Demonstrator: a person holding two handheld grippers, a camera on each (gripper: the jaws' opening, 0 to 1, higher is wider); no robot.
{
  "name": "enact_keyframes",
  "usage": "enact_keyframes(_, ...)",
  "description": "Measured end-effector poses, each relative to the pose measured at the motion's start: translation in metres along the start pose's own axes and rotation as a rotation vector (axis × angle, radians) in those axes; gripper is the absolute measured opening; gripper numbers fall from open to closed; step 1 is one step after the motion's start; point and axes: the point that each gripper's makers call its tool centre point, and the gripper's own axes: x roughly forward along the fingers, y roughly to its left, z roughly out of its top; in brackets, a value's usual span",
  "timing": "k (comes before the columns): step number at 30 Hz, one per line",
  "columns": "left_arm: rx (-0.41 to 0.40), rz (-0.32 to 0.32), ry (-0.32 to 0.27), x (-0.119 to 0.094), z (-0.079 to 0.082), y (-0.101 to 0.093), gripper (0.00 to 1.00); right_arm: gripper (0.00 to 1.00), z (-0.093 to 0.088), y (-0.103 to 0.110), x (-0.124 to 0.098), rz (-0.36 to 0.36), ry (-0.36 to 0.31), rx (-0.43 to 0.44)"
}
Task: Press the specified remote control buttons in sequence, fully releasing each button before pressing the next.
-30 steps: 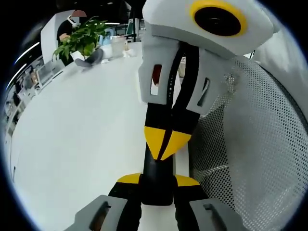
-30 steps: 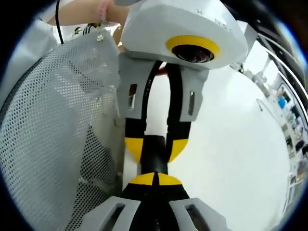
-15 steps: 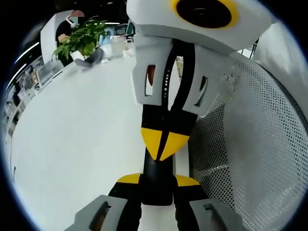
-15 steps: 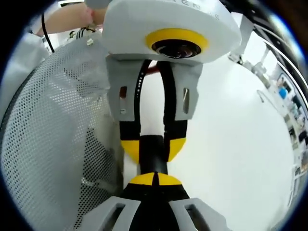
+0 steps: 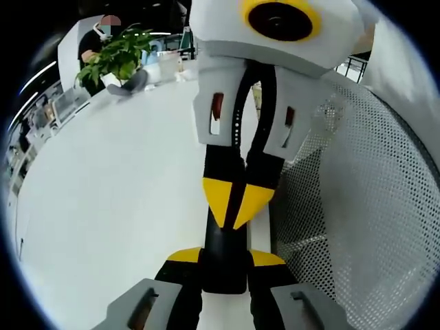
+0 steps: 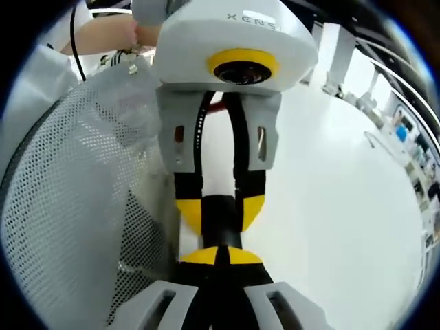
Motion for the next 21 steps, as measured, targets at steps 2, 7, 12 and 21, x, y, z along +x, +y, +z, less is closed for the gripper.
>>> enact_keyframes(2,-0.001,-0.001,0.0,0.0,0.0001,-0.0001,0.24,0.02,-0.0003,0.001,-0.0001,-0.017,-0.01,-0.03)
enact_keyframes(7,-0.001,0.001,0.004,0.0,0.0,0.0002,0.24,0.06,-0.0006,0.0031,-0.0005,-0.029,-0.044,-0.023)
enact_keyframes(12,-0.006,0.0,-0.002,0.0,0.0004,0.0004,0.24,0.06,-0.0004,0.0029,-0.0004,-0.044,-0.066,-0.03)
enact_keyframes(21,-0.002,-0.002,0.009,0.0,0.0008,-0.0001,0.24,0.07,0.0006,0.0044,-0.0016,-0.061,-0.119,-0.068)
